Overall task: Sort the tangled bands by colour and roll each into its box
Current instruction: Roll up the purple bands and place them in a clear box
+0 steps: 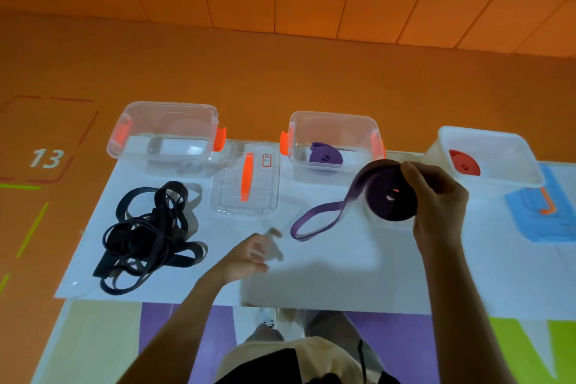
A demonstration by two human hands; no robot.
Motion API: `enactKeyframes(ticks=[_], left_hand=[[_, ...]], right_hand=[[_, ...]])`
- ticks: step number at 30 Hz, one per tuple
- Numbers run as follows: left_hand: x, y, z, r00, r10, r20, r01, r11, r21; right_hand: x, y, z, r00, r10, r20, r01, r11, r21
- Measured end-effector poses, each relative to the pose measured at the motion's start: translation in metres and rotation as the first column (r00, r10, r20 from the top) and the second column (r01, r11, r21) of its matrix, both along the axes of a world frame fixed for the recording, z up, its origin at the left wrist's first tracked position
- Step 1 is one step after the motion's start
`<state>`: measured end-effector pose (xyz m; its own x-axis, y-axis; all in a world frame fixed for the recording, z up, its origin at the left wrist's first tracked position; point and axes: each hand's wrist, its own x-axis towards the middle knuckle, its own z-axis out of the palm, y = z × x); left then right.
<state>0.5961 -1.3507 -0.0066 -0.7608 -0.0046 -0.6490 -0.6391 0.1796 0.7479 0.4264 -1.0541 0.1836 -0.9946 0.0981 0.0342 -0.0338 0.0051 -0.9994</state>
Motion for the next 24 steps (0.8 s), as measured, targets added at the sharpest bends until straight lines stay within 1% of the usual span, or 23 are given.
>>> enactKeyframes(ticks=[2, 6, 7, 9, 11, 15, 17, 20, 22, 24], left_hand=[[-0.016, 0.016, 0.0, 0.994, -0.058, -0.092, 0.053, 0.997, -0.053], [-0.046, 0.044, 0.002, 0.95, -0.252, -0.186, 0.188, 0.933, -0.306], [-0.052, 0.047, 0.002, 0.94, -0.276, -0.2, 0.186, 0.906, -0.38], [-0.061, 0.049, 0.002, 0.942, -0.257, -0.215, 0.125, 0.864, -0.487], [-0.067, 0.048, 0.001, 0.943, -0.245, -0.227, 0.104, 0.861, -0.497], [-0.078, 0.043, -0.004, 0.928, -0.298, -0.226, 0.162, 0.865, -0.475], [-0.081, 0.043, -0.009, 0.924, -0.287, -0.251, 0.167, 0.896, -0.411], [-0.085, 0.049, -0.014, 0.905, -0.319, -0.283, 0.233, 0.925, -0.299], [-0.088, 0.054, -0.018, 0.889, -0.353, -0.29, 0.27, 0.918, -0.289], [-0.091, 0.061, -0.023, 0.879, -0.385, -0.282, 0.298, 0.904, -0.307]], right_hand=[[0.007, -0.001, 0.004, 0.999, 0.022, -0.023, -0.022, 1.0, 0.016], [0.016, 0.0, 0.012, 0.999, 0.035, -0.039, -0.032, 0.997, 0.067], [0.017, 0.0, 0.013, 0.998, 0.036, -0.046, -0.032, 0.996, 0.083], [0.018, 0.001, 0.014, 0.998, 0.045, -0.052, -0.039, 0.992, 0.118], [0.018, 0.005, 0.015, 0.998, 0.039, -0.043, -0.033, 0.993, 0.115], [0.012, 0.012, 0.019, 0.999, 0.013, -0.033, -0.011, 0.998, 0.063], [0.006, 0.017, 0.022, 0.999, 0.007, -0.043, -0.004, 0.998, 0.063], [-0.004, 0.026, 0.023, 0.999, -0.018, -0.035, 0.02, 0.998, 0.053], [-0.011, 0.03, 0.023, 0.999, -0.023, -0.023, 0.024, 0.998, 0.049], [-0.018, 0.034, 0.021, 1.0, -0.019, -0.01, 0.02, 0.996, 0.082]])
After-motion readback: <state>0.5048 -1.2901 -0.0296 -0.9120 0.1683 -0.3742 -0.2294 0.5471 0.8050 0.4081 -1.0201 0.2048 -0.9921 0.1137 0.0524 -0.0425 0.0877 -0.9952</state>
